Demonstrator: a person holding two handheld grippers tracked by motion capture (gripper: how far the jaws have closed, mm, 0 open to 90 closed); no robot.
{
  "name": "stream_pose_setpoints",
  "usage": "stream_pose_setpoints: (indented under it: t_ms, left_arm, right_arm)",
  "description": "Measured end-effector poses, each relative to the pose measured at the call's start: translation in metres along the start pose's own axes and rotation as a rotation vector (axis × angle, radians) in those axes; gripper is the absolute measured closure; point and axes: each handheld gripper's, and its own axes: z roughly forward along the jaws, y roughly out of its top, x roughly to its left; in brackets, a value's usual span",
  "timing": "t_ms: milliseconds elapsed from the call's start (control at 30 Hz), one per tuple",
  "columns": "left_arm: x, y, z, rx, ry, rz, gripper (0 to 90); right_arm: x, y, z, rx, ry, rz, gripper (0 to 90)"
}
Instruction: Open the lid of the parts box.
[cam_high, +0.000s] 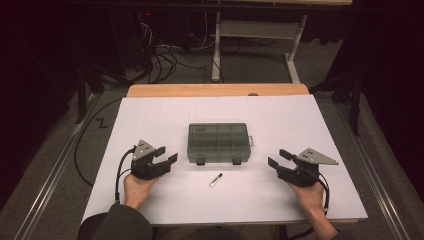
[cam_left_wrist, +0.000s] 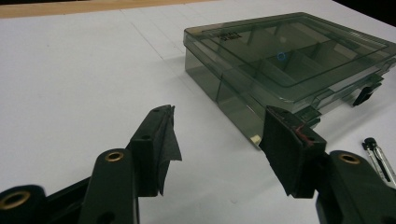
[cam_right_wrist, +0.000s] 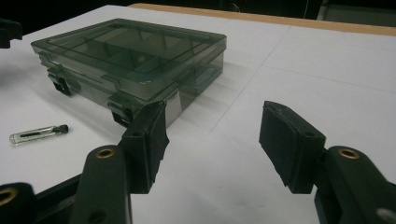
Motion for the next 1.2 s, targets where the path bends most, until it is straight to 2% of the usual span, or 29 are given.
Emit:
stream_pose_setpoints:
  t_ms: [333,533,1200]
  left_arm:
    - [0.001,0.001,0.004,-0.011,0.001,0.0,43.9]
    - [0.001,0.005,0.008,-0.017,0.002,0.001,43.7]
    - [-0.001,0.013,0.022,-0.005,-0.014,0.005,43.4]
  right_arm:
    - [-0.001,0.001,0.003,-0.007,0.001,0.006,43.4]
    - [0.0,0.004,0.011,0.001,0.009,-0.002,43.5]
    - [0.002,0.012,0.029,0.01,0.012,-0.006,44.4]
